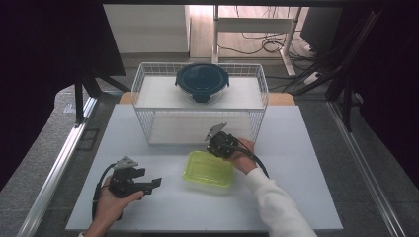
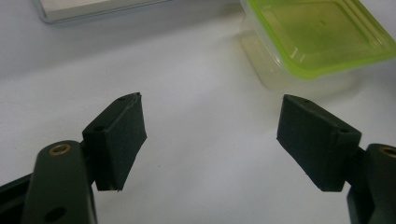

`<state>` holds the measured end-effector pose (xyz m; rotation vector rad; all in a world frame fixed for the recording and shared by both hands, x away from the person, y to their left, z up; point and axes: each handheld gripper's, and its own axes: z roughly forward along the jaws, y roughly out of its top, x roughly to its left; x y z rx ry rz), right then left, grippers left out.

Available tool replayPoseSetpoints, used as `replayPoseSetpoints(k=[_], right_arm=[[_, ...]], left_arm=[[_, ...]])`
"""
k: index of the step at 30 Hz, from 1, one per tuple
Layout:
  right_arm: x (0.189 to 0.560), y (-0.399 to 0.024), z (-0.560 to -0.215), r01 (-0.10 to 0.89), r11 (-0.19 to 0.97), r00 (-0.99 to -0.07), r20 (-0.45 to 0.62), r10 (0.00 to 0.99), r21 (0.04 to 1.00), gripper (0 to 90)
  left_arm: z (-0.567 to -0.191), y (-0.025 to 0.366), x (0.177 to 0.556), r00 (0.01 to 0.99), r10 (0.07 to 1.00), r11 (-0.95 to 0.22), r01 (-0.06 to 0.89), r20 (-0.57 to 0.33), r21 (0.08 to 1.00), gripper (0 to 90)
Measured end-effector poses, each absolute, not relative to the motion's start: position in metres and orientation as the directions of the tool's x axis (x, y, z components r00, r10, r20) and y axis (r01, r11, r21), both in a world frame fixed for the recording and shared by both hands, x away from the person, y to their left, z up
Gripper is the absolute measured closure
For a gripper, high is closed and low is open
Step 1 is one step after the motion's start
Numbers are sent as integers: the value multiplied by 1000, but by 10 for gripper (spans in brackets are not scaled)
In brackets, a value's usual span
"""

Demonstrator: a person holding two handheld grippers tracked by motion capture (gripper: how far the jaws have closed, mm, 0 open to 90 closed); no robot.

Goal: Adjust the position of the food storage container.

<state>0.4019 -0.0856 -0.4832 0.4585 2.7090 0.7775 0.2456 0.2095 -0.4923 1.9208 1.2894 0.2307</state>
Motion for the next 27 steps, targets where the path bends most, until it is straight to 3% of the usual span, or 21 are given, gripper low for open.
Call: replayPoseSetpoints(k=[27], right_arm=[[375,-65,-485,125,828,-961,-139,237,547,891]], left_arm=[[-492,217,248,448,847,-140,709,-287,691,231]])
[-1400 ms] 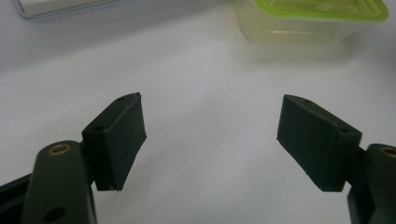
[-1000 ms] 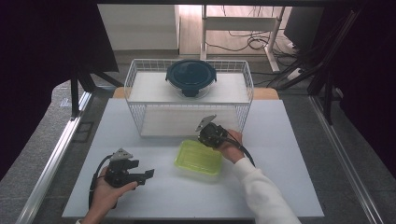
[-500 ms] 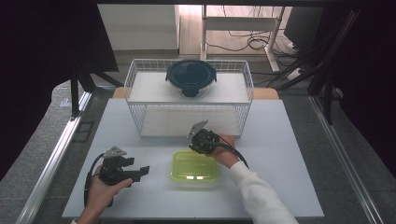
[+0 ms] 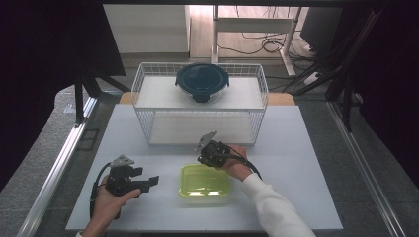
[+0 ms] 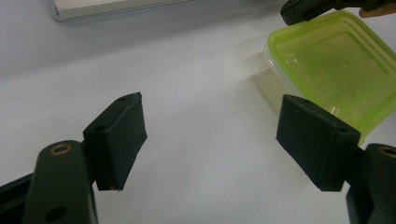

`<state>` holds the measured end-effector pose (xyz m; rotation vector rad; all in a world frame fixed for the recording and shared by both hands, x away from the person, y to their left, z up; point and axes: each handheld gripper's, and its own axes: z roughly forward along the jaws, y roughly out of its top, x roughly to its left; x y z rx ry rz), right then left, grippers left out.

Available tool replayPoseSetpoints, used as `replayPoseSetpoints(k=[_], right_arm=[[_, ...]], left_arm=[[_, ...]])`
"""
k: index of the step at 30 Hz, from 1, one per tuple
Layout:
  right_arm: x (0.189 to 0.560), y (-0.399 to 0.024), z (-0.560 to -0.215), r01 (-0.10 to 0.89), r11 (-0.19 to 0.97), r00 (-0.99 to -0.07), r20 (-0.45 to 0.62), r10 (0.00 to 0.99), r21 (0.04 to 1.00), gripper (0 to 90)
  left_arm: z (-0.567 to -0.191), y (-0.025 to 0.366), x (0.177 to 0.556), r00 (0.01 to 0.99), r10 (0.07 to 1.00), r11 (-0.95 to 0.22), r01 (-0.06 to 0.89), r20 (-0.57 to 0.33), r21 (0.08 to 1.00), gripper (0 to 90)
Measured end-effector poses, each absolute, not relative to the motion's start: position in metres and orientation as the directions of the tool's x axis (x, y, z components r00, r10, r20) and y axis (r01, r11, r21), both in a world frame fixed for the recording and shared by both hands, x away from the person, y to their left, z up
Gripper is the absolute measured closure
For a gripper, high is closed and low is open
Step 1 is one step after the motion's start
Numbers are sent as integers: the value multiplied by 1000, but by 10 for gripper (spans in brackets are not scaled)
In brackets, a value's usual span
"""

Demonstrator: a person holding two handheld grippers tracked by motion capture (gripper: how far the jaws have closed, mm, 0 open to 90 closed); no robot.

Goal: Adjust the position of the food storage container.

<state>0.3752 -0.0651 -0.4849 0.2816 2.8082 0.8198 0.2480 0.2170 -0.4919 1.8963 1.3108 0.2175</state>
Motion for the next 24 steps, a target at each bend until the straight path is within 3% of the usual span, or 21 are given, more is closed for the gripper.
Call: replayPoseSetpoints(k=[6,14,16,21,24], right_arm=[[376,-69,-482,150,821,-949,-153,276,551,891],[362,-122,-460,313,677,-862,-100,497,666,878],[354,-135,-460,350,635,-837,-74,542,689,802],[334,-164,-460,469,488,-747,36,664,736,430],[317,-179,-465,525,418,-711,112,695,741,274]], left_arm=[[-490,217,247,447,847,-133,703,-289,699,227],[-489,217,246,449,846,-128,694,-287,708,230],[-490,216,246,448,845,-126,696,-291,707,227],[-489,214,246,443,846,-115,693,-295,711,224],[-488,213,245,453,842,-117,684,-294,720,229]])
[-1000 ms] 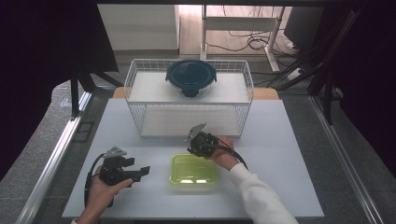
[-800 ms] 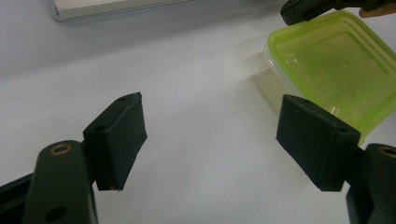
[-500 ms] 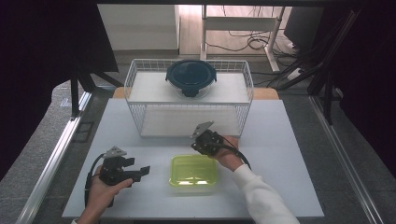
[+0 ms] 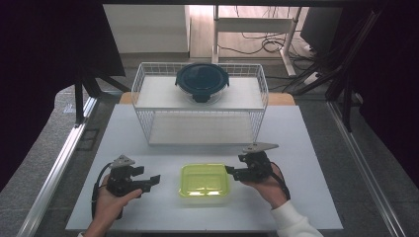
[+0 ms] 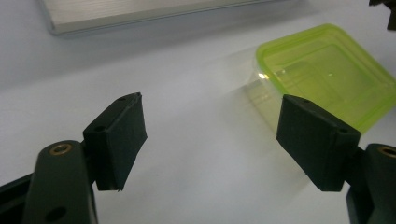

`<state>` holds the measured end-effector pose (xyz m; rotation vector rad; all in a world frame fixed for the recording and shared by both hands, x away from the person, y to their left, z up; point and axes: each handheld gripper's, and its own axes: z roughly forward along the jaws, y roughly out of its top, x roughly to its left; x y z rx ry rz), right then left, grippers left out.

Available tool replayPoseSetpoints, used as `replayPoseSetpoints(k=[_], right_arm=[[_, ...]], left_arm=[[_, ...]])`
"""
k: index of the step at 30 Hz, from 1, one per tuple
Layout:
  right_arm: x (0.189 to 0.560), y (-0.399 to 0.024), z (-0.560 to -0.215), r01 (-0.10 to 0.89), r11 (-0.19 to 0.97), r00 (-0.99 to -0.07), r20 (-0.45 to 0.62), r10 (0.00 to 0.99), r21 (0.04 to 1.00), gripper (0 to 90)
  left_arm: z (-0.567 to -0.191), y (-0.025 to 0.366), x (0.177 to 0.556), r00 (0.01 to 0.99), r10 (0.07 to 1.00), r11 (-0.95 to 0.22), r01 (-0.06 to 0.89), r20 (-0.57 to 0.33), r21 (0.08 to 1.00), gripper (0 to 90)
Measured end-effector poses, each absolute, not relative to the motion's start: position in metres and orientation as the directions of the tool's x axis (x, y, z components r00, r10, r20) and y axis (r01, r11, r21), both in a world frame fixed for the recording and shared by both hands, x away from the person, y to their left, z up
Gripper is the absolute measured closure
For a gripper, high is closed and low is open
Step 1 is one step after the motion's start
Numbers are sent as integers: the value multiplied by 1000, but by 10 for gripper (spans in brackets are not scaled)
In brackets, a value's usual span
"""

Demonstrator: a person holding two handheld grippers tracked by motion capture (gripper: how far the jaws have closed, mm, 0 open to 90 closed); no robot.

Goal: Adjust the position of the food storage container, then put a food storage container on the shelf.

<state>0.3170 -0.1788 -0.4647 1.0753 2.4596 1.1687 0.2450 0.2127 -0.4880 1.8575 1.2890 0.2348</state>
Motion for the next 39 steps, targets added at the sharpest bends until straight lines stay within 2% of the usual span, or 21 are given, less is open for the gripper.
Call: replayPoseSetpoints(k=[4,8,12,39], right_arm=[[305,-188,-466,533,392,-697,126,706,749,254],[297,-201,-464,584,317,-670,223,708,747,221],[293,-211,-466,590,301,-648,218,730,749,192],[290,-211,-467,577,245,-644,250,723,779,200]], left_arm=[[-489,212,245,464,829,-113,686,-312,719,227],[-489,213,245,456,832,-105,689,-316,717,224],[-489,214,245,454,832,-103,692,-319,714,223],[-491,209,250,453,824,-97,704,-340,703,207]])
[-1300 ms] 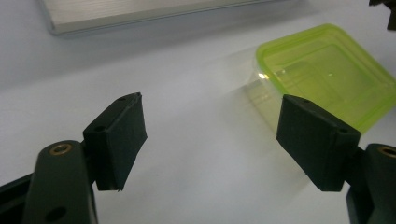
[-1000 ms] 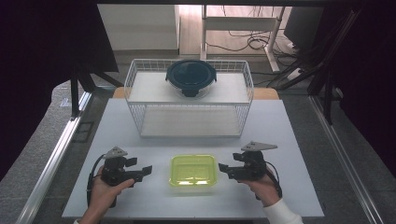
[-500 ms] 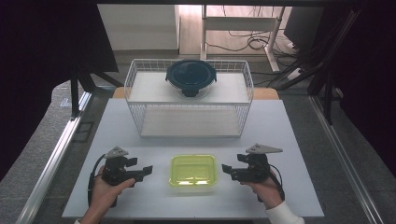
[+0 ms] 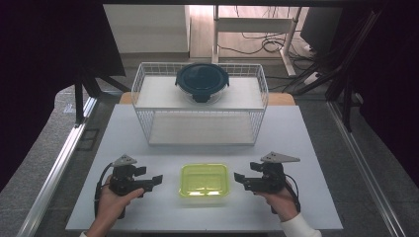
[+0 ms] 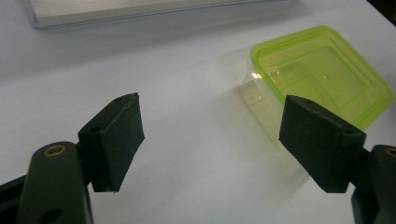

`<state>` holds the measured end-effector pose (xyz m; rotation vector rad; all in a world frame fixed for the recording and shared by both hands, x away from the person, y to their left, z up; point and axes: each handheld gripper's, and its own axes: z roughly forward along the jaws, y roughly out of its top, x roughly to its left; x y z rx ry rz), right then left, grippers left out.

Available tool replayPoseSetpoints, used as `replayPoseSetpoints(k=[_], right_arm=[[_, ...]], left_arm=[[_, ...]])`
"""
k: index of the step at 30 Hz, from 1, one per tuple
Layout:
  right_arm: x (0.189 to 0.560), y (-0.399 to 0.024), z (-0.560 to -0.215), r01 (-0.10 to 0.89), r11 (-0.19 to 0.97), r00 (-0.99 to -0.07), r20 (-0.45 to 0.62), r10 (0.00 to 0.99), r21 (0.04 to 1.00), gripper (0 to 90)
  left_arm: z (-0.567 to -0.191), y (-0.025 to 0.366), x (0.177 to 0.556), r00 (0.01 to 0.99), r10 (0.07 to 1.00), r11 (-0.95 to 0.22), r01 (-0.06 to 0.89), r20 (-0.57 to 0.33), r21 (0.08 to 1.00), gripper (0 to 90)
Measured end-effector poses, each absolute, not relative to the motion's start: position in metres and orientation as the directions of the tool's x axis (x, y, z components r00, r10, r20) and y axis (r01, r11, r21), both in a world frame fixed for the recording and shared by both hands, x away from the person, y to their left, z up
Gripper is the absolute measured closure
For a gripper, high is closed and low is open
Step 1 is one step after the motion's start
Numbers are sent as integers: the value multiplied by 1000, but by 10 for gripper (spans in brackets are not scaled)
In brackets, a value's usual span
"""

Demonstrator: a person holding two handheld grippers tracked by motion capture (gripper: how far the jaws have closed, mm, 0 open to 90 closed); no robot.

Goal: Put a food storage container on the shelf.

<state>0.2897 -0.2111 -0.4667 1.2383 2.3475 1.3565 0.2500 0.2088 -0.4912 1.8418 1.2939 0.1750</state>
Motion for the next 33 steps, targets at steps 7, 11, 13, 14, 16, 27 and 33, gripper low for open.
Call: replayPoseSetpoints(k=[7,11,13,14,16,27,33], right_arm=[[291,-206,-469,612,215,-628,301,717,761,216],[292,-204,-472,636,207,-622,336,707,743,237],[293,-202,-474,642,207,-622,343,704,738,240],[293,-202,-474,649,205,-620,353,700,733,250],[295,-201,-476,662,191,-619,385,684,725,271],[304,-189,-494,741,178,-584,490,647,647,342],[306,-185,-500,761,176,-569,513,642,624,385]], left_arm=[[-490,199,254,465,808,-91,705,-361,704,208],[-493,192,259,472,788,-84,718,-394,691,213],[-496,188,262,475,774,-79,730,-419,679,217],[-497,186,264,475,763,-74,738,-439,671,221],[-500,184,266,472,748,-64,751,-467,657,229],[-510,175,280,426,701,-4,804,-571,594,295],[-517,170,284,430,668,-11,822,-607,570,344]])
